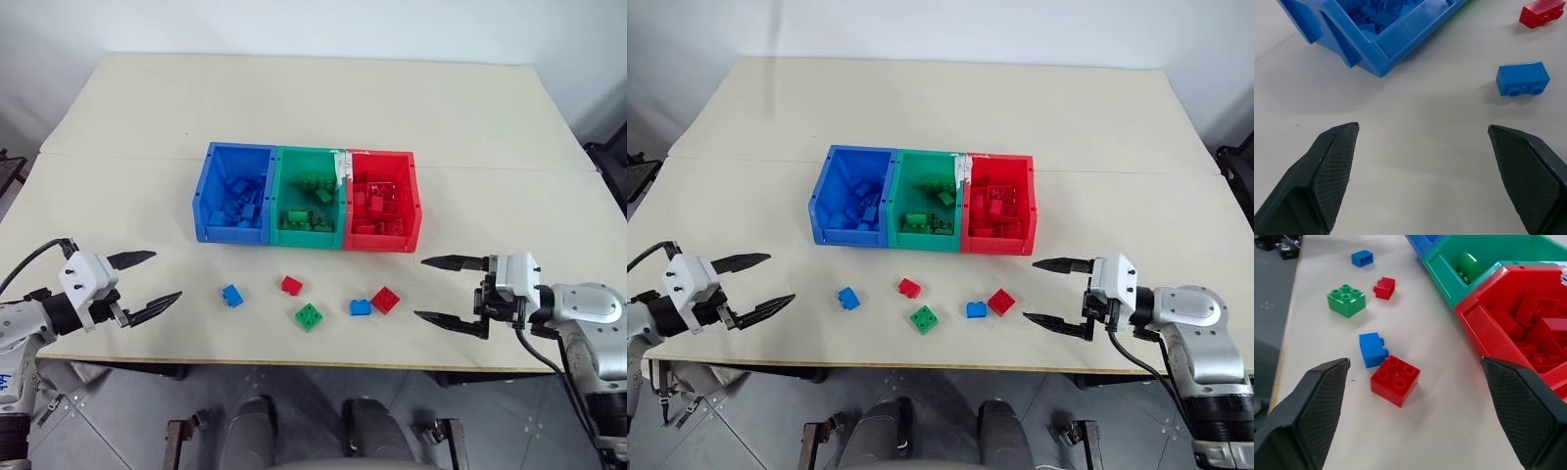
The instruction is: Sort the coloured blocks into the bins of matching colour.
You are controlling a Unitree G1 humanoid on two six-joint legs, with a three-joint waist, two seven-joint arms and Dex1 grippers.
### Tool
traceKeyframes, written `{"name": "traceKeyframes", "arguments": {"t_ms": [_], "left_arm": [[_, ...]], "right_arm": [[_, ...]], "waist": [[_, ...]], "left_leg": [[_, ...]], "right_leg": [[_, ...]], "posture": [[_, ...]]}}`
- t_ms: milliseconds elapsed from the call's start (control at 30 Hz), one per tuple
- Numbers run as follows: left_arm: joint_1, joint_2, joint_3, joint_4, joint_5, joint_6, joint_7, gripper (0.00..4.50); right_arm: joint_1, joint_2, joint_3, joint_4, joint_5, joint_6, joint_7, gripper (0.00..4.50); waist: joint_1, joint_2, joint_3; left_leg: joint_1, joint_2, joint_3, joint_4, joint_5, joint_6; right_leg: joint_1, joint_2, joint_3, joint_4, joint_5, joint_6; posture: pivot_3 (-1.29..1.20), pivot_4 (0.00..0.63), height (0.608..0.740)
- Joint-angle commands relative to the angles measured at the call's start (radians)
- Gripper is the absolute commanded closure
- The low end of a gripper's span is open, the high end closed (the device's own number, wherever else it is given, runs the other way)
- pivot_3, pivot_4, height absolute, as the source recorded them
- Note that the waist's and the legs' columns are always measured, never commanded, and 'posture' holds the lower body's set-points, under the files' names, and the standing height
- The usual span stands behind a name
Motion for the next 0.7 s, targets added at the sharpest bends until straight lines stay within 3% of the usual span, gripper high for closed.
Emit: {"name": "traceKeyframes", "arguments": {"t_ms": [33,167,300,433,700], "left_arm": [[-0.028,-0.016,-0.018,-0.033,0.003,0.008,0.024,0.02],[-0.049,-0.046,-0.075,-0.144,-0.033,0.068,0.020,0.02],[-0.113,-0.081,-0.148,-0.310,-0.129,0.245,0.044,0.02],[-0.161,-0.078,-0.239,-0.414,-0.128,0.288,0.000,0.02],[-0.157,-0.064,-0.289,-0.425,-0.152,0.370,-0.071,0.02]], "right_arm": [[-0.018,0.012,-0.016,-0.004,0.002,-0.027,-0.007,0.00],[0.007,0.013,-0.046,0.000,-0.007,-0.041,-0.034,0.00],[0.071,-0.014,-0.117,0.014,0.000,-0.043,-0.057,0.00],[0.113,-0.040,-0.170,0.081,-0.002,-0.055,-0.042,0.00],[0.001,-0.055,-0.076,0.267,-0.078,-0.165,0.095,0.00]], "waist": [[0.001,0.000,0.000],[0.002,0.000,0.000],[0.005,0.000,0.000],[0.002,0.000,0.000],[-0.009,0.000,0.000]], "left_leg": [[0.000,0.000,0.000,0.000,0.000,0.000],[0.000,0.000,0.000,0.001,0.000,0.000],[0.000,0.000,0.000,0.001,0.000,0.000],[0.000,0.000,0.000,0.003,0.001,-0.002],[0.002,0.001,0.001,0.006,0.002,-0.004]], "right_leg": [[0.000,0.000,0.000,0.000,0.000,0.000],[0.000,0.000,0.000,0.001,0.000,0.000],[0.001,0.000,0.000,0.001,0.000,0.001],[0.001,0.000,0.000,0.002,0.000,0.001],[0.002,0.003,0.004,0.002,0.000,0.001]], "posture": [[0.00,0.150,0.740],[0.00,0.150,0.740],[0.00,0.150,0.740],[0.00,0.150,0.740],[0.00,0.150,0.740]]}}
